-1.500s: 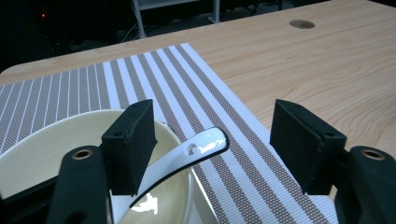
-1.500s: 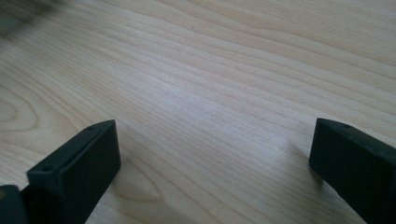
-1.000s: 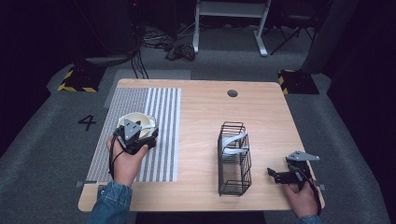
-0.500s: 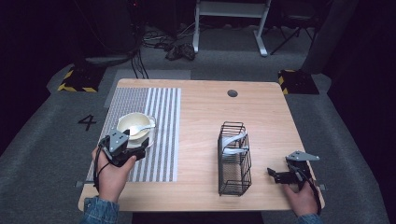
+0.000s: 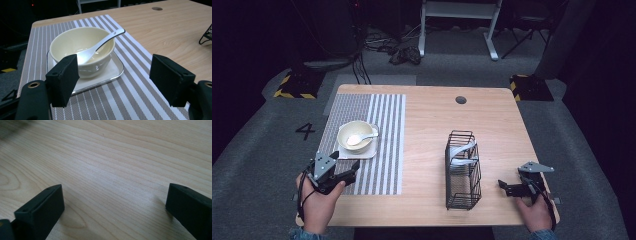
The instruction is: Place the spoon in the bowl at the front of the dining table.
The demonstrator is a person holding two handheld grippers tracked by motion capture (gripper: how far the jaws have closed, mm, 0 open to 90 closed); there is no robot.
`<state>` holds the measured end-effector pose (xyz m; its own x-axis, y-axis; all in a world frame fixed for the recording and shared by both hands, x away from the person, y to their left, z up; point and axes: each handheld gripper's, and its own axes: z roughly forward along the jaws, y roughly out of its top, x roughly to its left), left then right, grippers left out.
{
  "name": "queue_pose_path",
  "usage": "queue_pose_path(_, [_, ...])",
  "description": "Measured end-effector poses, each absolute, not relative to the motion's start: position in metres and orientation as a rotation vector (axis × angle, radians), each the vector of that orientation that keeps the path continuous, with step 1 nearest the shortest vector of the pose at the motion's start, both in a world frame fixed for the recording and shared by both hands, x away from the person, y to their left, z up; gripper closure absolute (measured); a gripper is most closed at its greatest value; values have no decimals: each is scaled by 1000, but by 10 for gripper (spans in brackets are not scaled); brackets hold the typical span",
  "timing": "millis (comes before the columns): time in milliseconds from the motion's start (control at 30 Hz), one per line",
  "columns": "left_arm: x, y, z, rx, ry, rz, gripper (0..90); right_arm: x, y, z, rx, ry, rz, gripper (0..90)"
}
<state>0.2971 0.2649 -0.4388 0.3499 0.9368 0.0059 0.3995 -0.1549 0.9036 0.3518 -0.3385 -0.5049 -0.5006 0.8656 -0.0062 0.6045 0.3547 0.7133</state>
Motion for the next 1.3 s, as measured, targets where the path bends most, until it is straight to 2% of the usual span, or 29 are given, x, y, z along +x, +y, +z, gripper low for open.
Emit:
queue_pose_path(367, [282,276,-460,1800,1154,737,199,352,-339,-505,1288,2240,935,18])
queue_pose_path(800, [278,288,-485,1810,1219,674,177,352,-339,-505,1288,2240,934,17])
queue_pose_path(1300, [275,291,-503,1935,1308,637,172,352,-338,-505,1288,2240,934,18])
